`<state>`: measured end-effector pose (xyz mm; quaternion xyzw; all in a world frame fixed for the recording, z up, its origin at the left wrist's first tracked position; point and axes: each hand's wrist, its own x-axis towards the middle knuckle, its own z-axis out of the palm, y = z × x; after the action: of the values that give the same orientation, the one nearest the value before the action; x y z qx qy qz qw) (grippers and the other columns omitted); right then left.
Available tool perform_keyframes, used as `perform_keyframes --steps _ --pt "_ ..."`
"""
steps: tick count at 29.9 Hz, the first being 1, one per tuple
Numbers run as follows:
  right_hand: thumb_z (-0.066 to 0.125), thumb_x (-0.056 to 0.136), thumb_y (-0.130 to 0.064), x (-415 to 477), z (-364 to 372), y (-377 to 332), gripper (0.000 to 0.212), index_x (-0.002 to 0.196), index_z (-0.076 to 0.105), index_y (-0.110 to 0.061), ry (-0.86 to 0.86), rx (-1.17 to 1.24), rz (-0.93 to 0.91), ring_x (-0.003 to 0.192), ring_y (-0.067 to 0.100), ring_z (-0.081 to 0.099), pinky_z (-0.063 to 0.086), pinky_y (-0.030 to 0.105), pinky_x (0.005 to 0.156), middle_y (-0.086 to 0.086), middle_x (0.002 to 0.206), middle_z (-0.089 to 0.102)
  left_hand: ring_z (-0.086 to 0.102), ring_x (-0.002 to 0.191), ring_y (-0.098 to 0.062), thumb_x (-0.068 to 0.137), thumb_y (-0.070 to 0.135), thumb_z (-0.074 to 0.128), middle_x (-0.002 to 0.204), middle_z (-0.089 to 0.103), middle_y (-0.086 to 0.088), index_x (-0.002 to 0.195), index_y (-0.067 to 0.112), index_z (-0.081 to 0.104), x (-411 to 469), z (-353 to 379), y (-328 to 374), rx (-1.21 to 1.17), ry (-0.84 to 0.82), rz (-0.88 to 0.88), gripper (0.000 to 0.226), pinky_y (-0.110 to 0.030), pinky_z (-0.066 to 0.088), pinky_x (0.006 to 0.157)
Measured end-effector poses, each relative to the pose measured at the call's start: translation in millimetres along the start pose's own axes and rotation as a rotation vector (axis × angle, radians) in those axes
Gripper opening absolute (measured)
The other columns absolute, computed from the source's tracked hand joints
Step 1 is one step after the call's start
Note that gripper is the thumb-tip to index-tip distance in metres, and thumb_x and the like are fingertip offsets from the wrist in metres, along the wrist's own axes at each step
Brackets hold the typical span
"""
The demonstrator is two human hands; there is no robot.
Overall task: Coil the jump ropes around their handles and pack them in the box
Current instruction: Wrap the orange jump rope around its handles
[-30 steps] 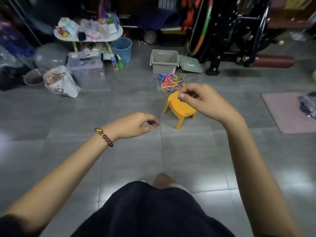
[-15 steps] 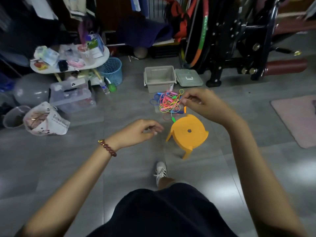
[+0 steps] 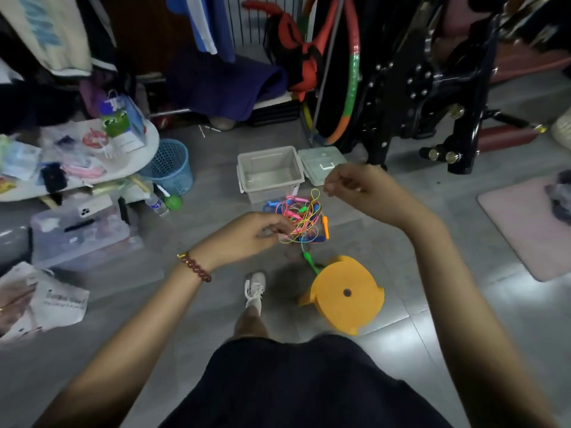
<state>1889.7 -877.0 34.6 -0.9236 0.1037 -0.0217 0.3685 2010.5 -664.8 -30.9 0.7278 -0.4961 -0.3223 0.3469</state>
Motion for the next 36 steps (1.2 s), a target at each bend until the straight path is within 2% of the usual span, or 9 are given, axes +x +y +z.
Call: perform_keyframes --steps 5,9,13,20,23,26,29,32,36 --pt "0.053 0.089 -0.027 64 -12 14 0.014 0.087 0.063 -0.018 0.094 0.015 0.103 0.079 0.02 0.061 0.05 0.041 0.072 0.0 0.082 0.066 0.058 0.097 0.0 0.089 0.0 0.056 0.105 0.066 0.004 0.11 0.011 0.064 73 -75 -37 0.061 -0.045 0.052 0.025 -0.013 0.042 0.089" --pt "0.056 0.092 -0.01 92 -22 31 0.01 0.09 0.066 -0.009 0.145 0.008 0.196 0.081 0.021 0.061 0.049 0.041 0.077 0.003 0.084 0.067 0.059 0.098 -0.002 0.089 -0.001 0.055 0.105 0.066 0.001 0.111 0.008 0.063 128 -112 -56 0.024 -0.103 0.057 0.025 -0.011 0.042 0.088" --pt "0.054 0.091 -0.007 117 -33 45 0.012 0.09 0.066 -0.009 0.181 0.048 0.25 0.083 0.016 0.061 0.048 0.033 0.078 0.0 0.087 0.067 0.06 0.103 -0.006 0.09 0.005 0.055 0.107 0.067 0.004 0.111 0.014 0.063 169 -130 -72 0.017 -0.136 0.019 0.025 -0.023 0.046 0.092" --pt "0.058 0.091 -0.007 181 -54 83 0.008 0.089 0.066 -0.009 0.116 0.078 0.251 0.073 0.0 0.057 0.043 0.015 0.071 -0.003 0.081 0.064 0.06 0.101 0.001 0.091 0.002 0.054 0.106 0.066 0.007 0.107 0.019 0.063 216 -146 -93 -0.075 -0.121 0.006 0.025 -0.012 0.044 0.089" --pt "0.058 0.091 -0.008 216 -65 111 0.009 0.089 0.065 -0.004 0.049 0.084 0.208 0.07 0.0 0.054 0.042 0.015 0.069 0.002 0.08 0.064 0.058 0.097 0.009 0.091 -0.001 0.052 0.101 0.066 0.014 0.107 0.017 0.062 245 -146 -101 -0.118 -0.08 -0.018 0.026 -0.006 0.041 0.084" --pt "0.058 0.092 -0.01 257 -82 158 0.011 0.09 0.065 -0.001 -0.038 0.109 0.18 0.074 0.012 0.057 0.043 0.022 0.07 0.007 0.083 0.065 0.059 0.095 0.008 0.092 0.001 0.053 0.096 0.067 0.025 0.101 0.029 0.061 287 -137 -109 -0.19 0.003 -0.061 0.031 -0.007 0.042 0.082" --pt "0.058 0.092 -0.013 302 -98 229 0.011 0.088 0.065 -0.007 -0.136 0.126 0.155 0.078 0.017 0.06 0.045 0.028 0.073 0.003 0.083 0.065 0.06 0.094 0.005 0.089 0.014 0.054 0.098 0.067 0.023 0.094 0.04 0.063 340 -116 -114 -0.249 0.118 -0.131 0.028 -0.011 0.043 0.086" --pt "0.058 0.093 -0.017 349 -101 317 0.009 0.085 0.063 -0.016 -0.259 0.066 0.122 0.082 0.017 0.06 0.048 0.034 0.078 -0.001 0.084 0.065 0.059 0.096 0.002 0.084 0.021 0.051 0.098 0.065 0.024 0.097 0.05 0.061 398 -79 -133 -0.321 0.225 -0.218 0.033 -0.016 0.044 0.087" --pt "0.06 0.09 -0.015 383 -71 417 0.008 0.085 0.062 -0.021 -0.319 0.05 0.129 0.077 0.022 0.06 0.05 0.041 0.076 -0.004 0.081 0.063 0.061 0.091 -0.003 0.083 0.035 0.049 0.095 0.066 0.021 0.095 0.038 0.063 461 -25 -187 -0.411 0.286 -0.34 0.019 -0.023 0.048 0.086"
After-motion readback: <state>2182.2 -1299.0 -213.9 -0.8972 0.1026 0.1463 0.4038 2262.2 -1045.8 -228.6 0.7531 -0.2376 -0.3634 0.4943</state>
